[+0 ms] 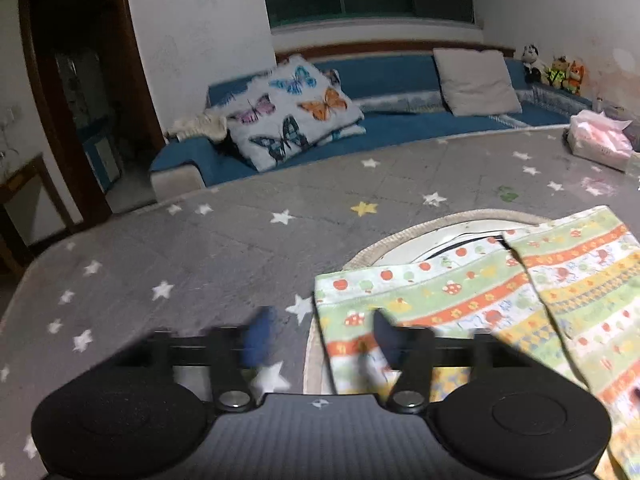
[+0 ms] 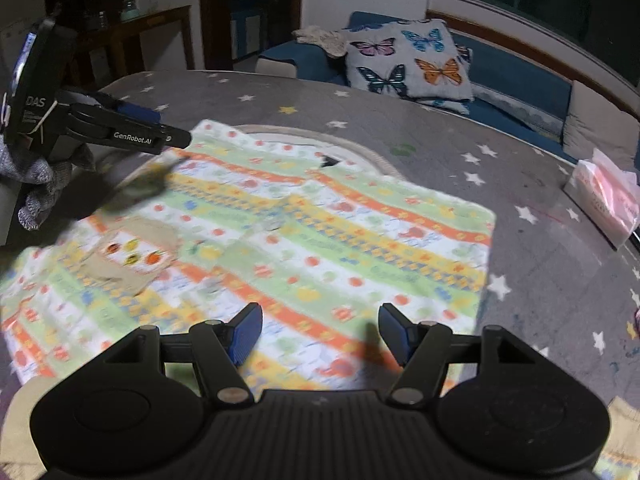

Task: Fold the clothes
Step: 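Grasp the khaki sleeve with the left gripper, lay it across the shirt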

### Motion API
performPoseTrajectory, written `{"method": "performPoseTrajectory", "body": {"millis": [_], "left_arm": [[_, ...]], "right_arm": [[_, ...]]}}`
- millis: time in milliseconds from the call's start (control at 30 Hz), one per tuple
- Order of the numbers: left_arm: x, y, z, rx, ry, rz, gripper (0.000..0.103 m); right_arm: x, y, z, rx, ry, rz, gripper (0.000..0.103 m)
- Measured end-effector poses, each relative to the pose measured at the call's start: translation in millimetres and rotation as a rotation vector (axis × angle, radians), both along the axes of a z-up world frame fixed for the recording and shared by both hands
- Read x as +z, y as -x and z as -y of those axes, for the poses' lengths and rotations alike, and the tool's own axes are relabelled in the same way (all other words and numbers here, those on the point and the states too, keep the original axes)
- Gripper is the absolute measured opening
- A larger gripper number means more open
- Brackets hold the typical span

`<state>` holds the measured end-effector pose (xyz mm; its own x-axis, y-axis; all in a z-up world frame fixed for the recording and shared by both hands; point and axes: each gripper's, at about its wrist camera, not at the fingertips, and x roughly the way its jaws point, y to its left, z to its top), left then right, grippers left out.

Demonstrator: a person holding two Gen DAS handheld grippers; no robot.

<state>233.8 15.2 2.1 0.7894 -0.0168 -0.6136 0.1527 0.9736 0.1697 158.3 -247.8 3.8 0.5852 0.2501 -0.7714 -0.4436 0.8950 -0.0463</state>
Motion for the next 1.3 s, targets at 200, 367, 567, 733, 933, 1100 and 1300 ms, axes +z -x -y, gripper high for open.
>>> {"method": "performPoseTrajectory", "body": {"millis": [200,367,567,733,933,1100,1300], "left_arm": [[0.5,74.3,12.4,-0.104,-0.031,0.011,0.08],[-10.6,130.3,9.1,-0.098,-0.018,-0.002,0.082],[-16.2,177.1,-11.6,0.005,-0.013,0.026,0.084],[-14.9,196.3,-32.7,0.082,-0.033,0.054,0.084],[-16.9,208.4,-59.1,0.179,-0.013,0.041,0.084],[-7.1,221.1,-46.8,0.132,0.011,0.065,0.084],[0.7,227.6,-8.4,-0.012,0.034,0.083,0.083]], "right_arm": [[-1.4,41.0,-24.2,0.093,0.045,0.053,0.066],[3.9,67.5,-39.3,0.134,0.033,0.103,0.066],[2.1,83.9,-61.4,0.184,0.007,0.093,0.066],[-9.0,97.4,-69.6,0.208,0.047,0.081,0.067],[1.2,116.3,-56.8,0.178,0.066,0.102,0.067],[5.4,139.6,-54.5,0.231,0.059,0.087,0.06],[-2.5,162.6,-62.0,0.297,0.08,0.079,0.037]]}}
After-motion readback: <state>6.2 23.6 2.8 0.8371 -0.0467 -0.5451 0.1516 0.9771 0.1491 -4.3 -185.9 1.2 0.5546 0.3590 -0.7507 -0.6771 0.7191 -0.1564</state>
